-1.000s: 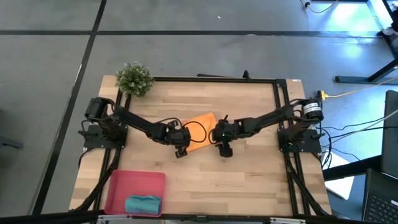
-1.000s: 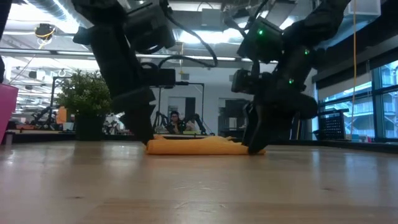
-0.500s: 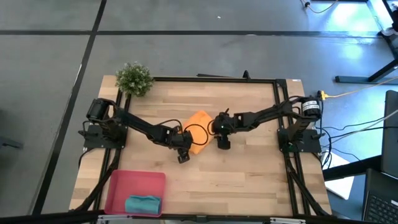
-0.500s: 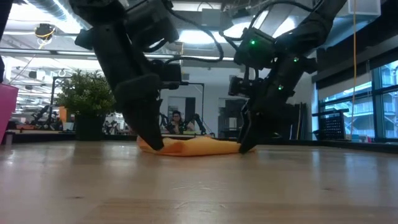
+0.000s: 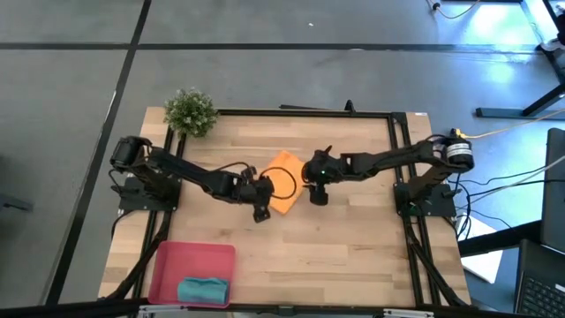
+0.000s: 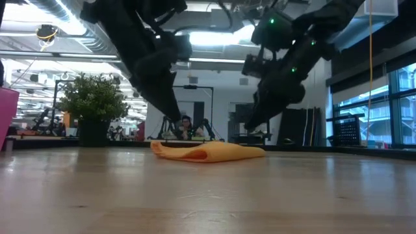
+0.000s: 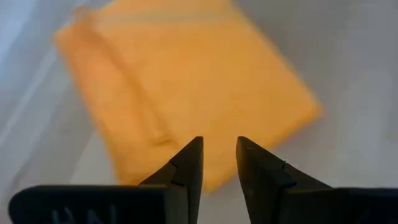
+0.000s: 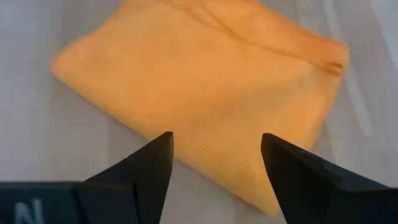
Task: Roll microfiber towels into tight, uniform cylinder then place into a basket
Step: Fold the orange microfiber towel
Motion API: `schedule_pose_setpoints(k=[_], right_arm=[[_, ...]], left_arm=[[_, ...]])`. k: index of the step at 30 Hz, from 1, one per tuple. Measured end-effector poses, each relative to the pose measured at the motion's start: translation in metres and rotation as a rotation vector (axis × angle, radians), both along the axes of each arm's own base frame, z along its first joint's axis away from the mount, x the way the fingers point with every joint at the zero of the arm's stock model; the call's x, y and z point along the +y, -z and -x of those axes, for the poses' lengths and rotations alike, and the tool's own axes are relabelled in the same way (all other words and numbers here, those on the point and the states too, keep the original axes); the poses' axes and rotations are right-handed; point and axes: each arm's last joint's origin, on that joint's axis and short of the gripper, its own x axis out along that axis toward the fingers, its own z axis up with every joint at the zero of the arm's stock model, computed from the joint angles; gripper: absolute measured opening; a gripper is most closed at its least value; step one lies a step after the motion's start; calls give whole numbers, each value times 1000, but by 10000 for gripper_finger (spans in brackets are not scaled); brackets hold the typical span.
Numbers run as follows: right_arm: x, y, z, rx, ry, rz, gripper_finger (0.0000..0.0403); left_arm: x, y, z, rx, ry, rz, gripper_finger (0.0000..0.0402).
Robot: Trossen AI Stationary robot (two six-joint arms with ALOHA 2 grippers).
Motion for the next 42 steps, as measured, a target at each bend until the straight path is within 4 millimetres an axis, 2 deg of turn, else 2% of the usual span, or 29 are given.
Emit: schedule_pose_setpoints(k=[6, 12, 21, 37, 42], right_arm=[[19, -1, -2, -12, -54, -15, 244], [30, 16, -8, 16, -69, -33, 244], [23, 42, -14, 76, -39, -42, 244], [-3, 43, -13, 85, -20, 1, 244], [-3, 43, -13, 82, -2, -15, 244]], left_arm=[[26, 12, 8, 83, -130, 13, 88], [41, 23, 17, 126, -178, 13, 88], [40, 34, 24, 156, -182, 64, 89], [26, 42, 25, 76, -130, 111, 89], [25, 42, 25, 81, -107, 98, 89]])
